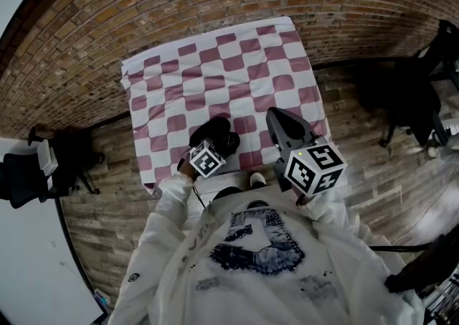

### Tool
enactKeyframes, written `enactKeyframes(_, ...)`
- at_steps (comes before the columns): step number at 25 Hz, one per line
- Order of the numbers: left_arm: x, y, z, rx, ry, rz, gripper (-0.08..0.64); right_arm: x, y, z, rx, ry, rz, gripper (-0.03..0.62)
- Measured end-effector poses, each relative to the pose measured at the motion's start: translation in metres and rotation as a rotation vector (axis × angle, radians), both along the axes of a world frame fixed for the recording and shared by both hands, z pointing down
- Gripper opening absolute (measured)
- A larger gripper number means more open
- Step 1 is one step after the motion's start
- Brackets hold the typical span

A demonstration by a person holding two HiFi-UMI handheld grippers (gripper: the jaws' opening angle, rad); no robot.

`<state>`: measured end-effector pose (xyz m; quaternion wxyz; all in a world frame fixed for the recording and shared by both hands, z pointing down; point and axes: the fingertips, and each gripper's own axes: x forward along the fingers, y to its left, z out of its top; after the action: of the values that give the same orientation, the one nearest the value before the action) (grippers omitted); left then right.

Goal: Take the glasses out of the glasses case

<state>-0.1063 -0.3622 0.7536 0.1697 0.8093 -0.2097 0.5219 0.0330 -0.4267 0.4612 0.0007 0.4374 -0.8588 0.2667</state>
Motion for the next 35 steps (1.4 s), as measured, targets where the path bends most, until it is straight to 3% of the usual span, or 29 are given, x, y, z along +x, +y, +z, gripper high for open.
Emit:
enactKeyframes(22, -0.004, -0.004, -0.009, 0.032, 0.005, -0.017, 0.035, -0.001, 0.000, -0.003, 0.004, -0.012, 0.008, 0.014)
enactKeyframes(35, -0.020, -0.007, -0.052, 0.143, 0.079, -0.113, 0.035, -0.009, 0.034, -0.012, 0.025, -0.008, 0.019, 0.014)
